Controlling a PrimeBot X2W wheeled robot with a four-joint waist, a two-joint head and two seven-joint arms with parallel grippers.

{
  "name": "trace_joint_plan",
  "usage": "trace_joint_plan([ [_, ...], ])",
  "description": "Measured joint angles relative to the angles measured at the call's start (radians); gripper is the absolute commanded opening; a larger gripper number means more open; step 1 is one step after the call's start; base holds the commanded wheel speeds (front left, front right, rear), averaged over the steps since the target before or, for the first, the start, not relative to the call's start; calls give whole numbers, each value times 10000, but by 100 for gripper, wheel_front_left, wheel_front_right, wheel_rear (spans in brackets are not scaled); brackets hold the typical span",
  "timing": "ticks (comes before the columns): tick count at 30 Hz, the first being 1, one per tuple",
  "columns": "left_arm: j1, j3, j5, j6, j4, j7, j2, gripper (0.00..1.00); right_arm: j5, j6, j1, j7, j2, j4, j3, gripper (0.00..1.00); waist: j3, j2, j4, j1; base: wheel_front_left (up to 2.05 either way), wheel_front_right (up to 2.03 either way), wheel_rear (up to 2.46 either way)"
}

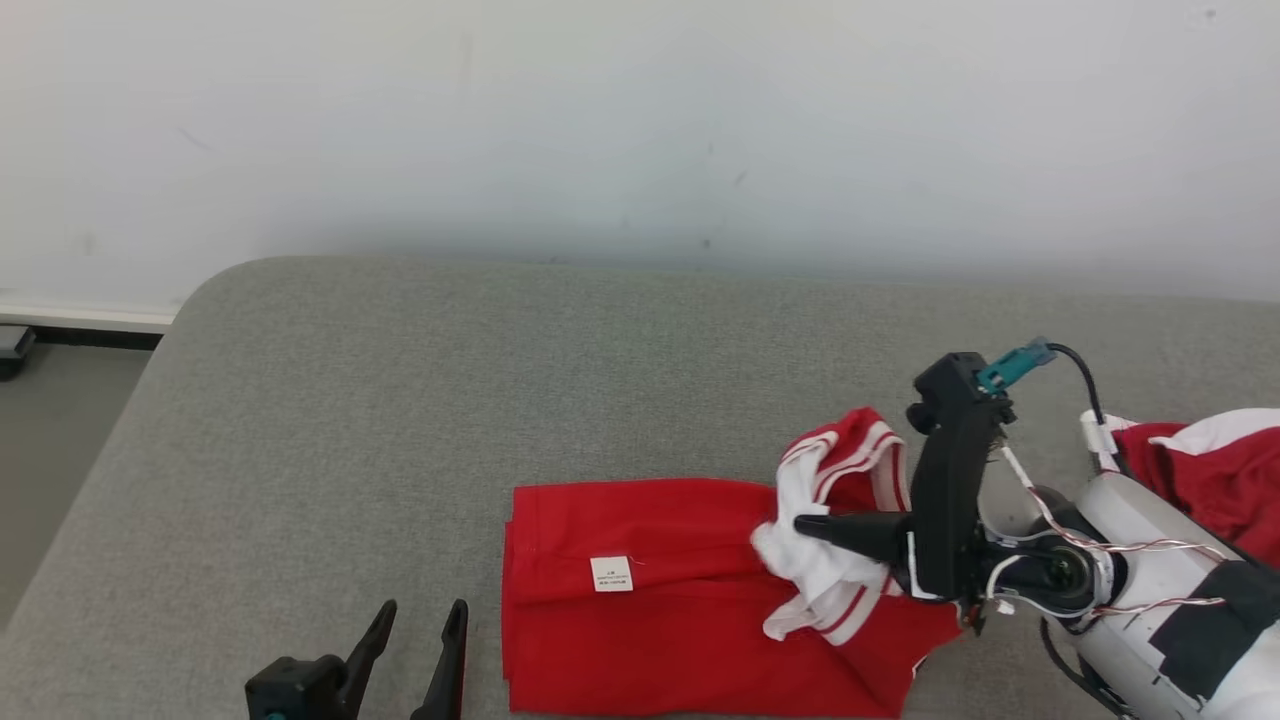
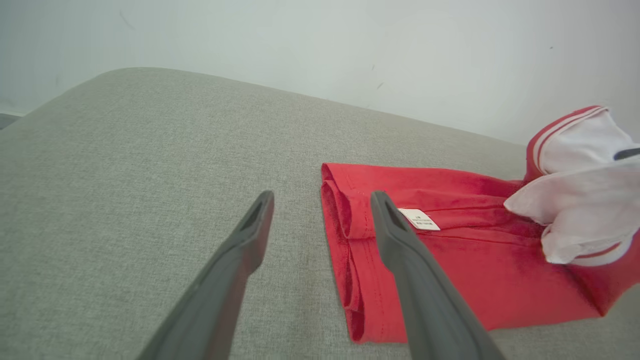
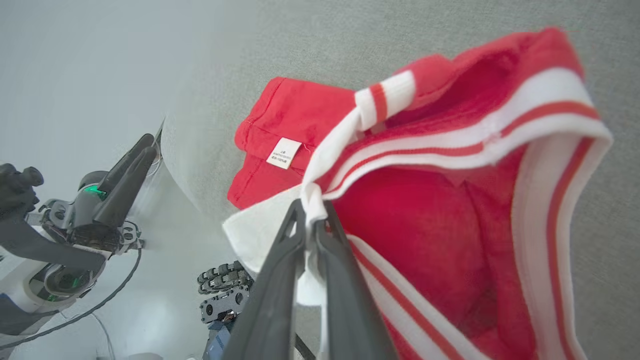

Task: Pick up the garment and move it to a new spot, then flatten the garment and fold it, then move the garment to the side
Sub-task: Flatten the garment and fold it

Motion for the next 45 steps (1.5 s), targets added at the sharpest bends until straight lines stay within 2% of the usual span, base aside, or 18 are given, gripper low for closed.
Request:
trace_joint_plan([
  [5, -110, -54, 4, -6, 69, 40, -73, 100, 71, -50, -259, 253, 318, -82, 142, 0, 17, 0, 219, 0, 0, 0, 0],
  [20, -610, -474, 81, -196, 313, 130, -639, 100, 58, -1039, -1102, 268, 1632, 1108, 196, 0, 205, 0, 1059, 0, 0, 0, 0],
  [24, -707, -616, 94, -276, 407, 132, -763, 100, 36, -1197, -1207, 217, 1852, 1523, 221, 0, 293, 0, 1293, 1, 0, 0, 0],
  [34, -963, -650, 96, -362, 694, 130, -915, 100, -111, -1216, -1302, 138, 2253, 2497, 431, 0, 426, 0, 1820, 0, 0, 0, 0],
  [45, -1005, -709, 96, -453, 959, 128, -1051, 100, -322, -1241, -1385, -410, 2646, 3630, 460, 0, 442, 0, 2063, 0, 0, 0, 0],
])
